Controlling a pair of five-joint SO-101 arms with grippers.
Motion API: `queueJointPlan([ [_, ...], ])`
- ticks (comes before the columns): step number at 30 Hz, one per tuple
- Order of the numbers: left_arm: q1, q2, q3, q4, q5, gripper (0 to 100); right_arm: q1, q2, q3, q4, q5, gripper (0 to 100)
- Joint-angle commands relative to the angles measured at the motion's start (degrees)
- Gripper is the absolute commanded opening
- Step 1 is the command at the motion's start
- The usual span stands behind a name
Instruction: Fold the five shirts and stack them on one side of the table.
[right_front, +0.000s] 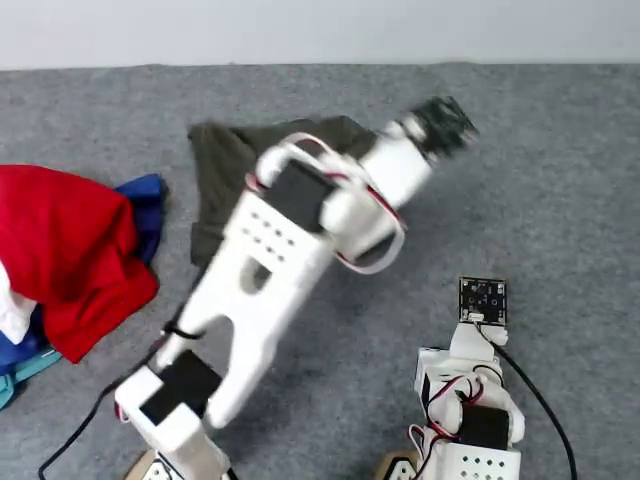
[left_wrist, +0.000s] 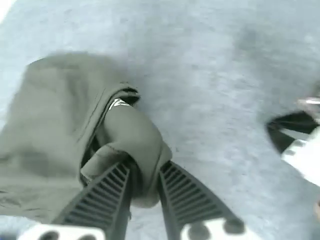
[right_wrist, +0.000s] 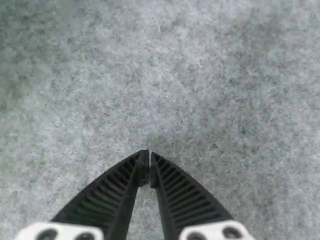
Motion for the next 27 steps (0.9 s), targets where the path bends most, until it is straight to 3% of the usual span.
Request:
queueJointPlan([
  [1, 4.04, -3.43, 1.80, -3.52, 0.35, 2, 0.57, -0.40, 0.97, 0.22, -0.53, 0.9],
  [6, 5.63, -3.78, 5.67, -3.78, 1.23, 11, 0.57, -0.40, 0.97, 0.22, -0.53, 0.9],
  [10, 5.36, -4.04, 5.58, -1.23, 7.91, 21, 0.57, -0.40, 0.97, 0.22, -0.53, 0.9],
  [17, 3.69, -4.13, 3.82, -0.53, 9.76, 22, 0.57, -0.40, 0.97, 0.22, -0.53, 0.9],
  [22, -4.66, -4.13, -3.65, 1.14, 13.01, 22, 0.57, -0.40, 0.97, 0.22, -0.53, 0.9],
  [27, -18.29, -9.14, -2.86, 1.32, 14.42, 19, 0.57, -0.40, 0.97, 0.22, -0.53, 0.9],
])
